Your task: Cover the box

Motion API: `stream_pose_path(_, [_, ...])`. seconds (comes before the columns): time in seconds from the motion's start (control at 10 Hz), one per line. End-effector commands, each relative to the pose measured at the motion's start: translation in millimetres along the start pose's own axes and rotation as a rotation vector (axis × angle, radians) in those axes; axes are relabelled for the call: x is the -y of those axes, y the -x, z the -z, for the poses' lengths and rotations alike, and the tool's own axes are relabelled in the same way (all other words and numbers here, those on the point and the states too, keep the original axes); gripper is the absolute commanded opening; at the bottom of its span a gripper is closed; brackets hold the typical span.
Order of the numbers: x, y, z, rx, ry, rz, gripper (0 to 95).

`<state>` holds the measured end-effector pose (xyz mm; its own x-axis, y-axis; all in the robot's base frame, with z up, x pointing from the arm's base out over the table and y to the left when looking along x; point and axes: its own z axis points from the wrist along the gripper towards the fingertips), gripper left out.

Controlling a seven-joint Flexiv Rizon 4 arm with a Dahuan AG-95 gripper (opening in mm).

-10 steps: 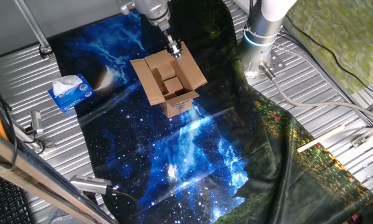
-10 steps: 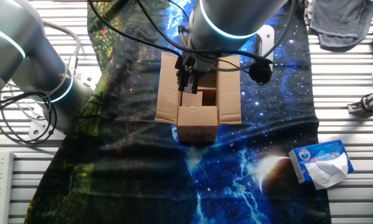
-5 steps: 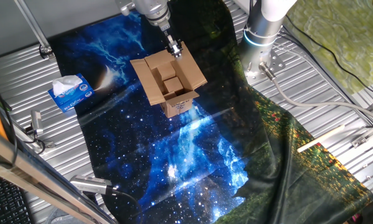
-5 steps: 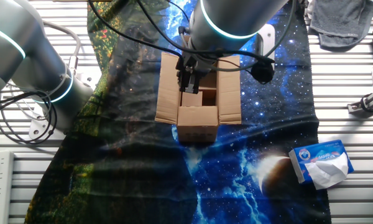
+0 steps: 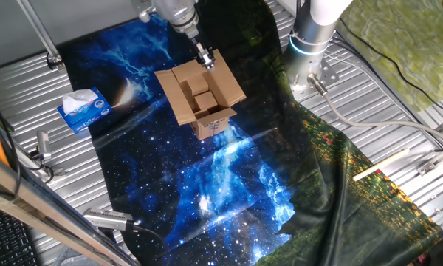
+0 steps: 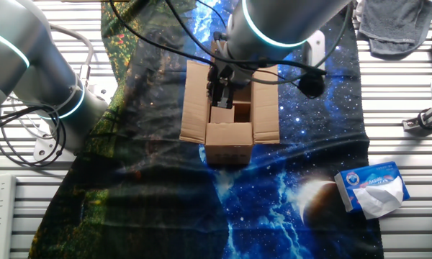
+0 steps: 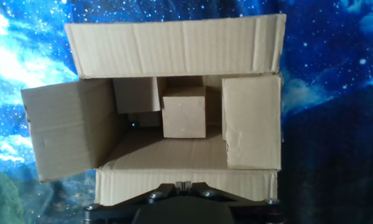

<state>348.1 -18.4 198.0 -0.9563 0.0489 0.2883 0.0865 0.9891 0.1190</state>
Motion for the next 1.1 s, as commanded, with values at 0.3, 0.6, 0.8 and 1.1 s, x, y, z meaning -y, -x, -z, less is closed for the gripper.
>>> stream_pose_path(0.3, [0.0,1.4,0.1,-0.020,0.003,0.006,0.0])
stream_pose_path(0.6, [11.4,0.4,4.2,-0.033,0.011,0.011,0.0])
stream_pose_path(0.8, [18.8,-0.1,5.6,-0.035,0.013,0.015,0.0])
stream_pose_path(1.1, [30.6,0.0,3.8,-0.036,0.026,0.021,0.0])
